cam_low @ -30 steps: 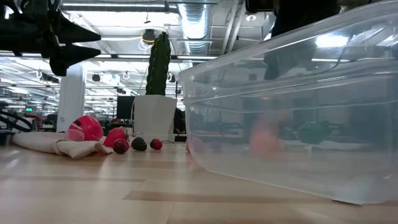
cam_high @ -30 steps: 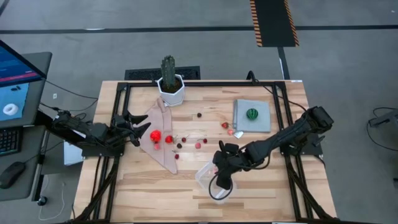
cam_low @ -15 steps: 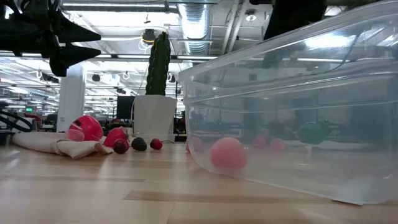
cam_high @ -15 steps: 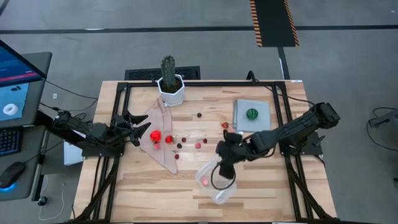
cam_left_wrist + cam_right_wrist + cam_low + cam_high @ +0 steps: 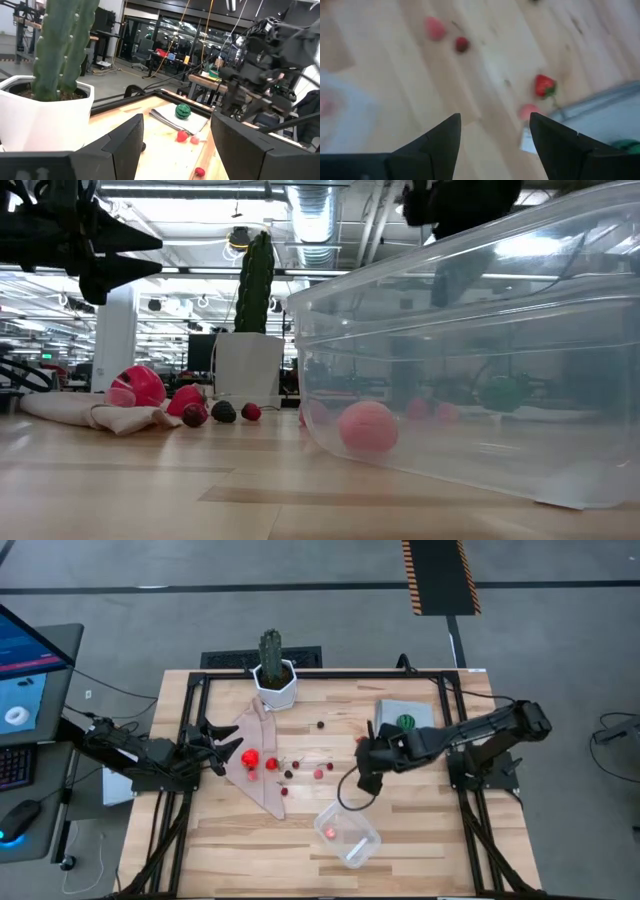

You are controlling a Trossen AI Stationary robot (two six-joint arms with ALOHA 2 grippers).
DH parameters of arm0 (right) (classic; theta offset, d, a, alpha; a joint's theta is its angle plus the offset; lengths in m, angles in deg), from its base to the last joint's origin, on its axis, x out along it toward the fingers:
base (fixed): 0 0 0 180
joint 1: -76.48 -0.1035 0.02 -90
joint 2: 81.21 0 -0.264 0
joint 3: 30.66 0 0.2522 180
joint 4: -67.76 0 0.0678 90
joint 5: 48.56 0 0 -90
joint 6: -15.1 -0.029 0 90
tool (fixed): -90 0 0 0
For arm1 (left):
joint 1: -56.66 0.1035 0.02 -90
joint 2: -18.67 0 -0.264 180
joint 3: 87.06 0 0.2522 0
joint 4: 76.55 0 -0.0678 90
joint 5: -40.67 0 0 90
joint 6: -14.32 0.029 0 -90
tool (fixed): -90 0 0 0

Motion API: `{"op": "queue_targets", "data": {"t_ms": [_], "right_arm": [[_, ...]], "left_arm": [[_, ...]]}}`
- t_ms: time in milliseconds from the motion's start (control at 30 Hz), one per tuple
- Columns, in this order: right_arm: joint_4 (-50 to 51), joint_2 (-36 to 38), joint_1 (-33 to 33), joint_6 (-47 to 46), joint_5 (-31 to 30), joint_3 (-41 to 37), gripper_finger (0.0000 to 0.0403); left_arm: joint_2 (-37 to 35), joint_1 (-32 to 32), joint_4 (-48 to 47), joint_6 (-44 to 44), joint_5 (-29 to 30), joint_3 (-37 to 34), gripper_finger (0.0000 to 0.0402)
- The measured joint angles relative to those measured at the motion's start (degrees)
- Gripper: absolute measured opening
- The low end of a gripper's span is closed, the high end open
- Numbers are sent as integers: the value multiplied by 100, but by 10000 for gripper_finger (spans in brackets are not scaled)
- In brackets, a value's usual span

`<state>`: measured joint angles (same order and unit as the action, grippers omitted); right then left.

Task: Pick and placing Produce into tupperware
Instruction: Put the top right peach into the transparent bin

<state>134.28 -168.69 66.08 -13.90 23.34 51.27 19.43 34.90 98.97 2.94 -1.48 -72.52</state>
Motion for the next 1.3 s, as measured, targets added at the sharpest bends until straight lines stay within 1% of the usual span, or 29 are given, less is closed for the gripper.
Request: {"op": "queue_targets", "data": {"t_ms": [233, 567, 667, 733, 900, 1300], "right_arm": [[-48, 7, 682, 279, 92, -464, 260], [-1020, 4, 1466, 821, 816, -1193, 260], [-1147, 4, 1650, 882, 930, -1311, 260], [-1259, 4, 1731, 943, 992, -1397, 260], [-1623, 4, 1948, 958, 1447, -1663, 260], [-2188, 2, 2041, 928, 1679, -2090, 260]], "left_arm": [[0, 0, 0, 0, -2, 0, 222], [0, 0, 4, -48, -2, 0, 222], [0, 0, 4, -70, -2, 0, 222], [0, 0, 3, -70, -2, 0, 222], [-1, 0, 4, -70, -2, 0, 222], [0, 0, 4, -90, -2, 0, 222]]}}
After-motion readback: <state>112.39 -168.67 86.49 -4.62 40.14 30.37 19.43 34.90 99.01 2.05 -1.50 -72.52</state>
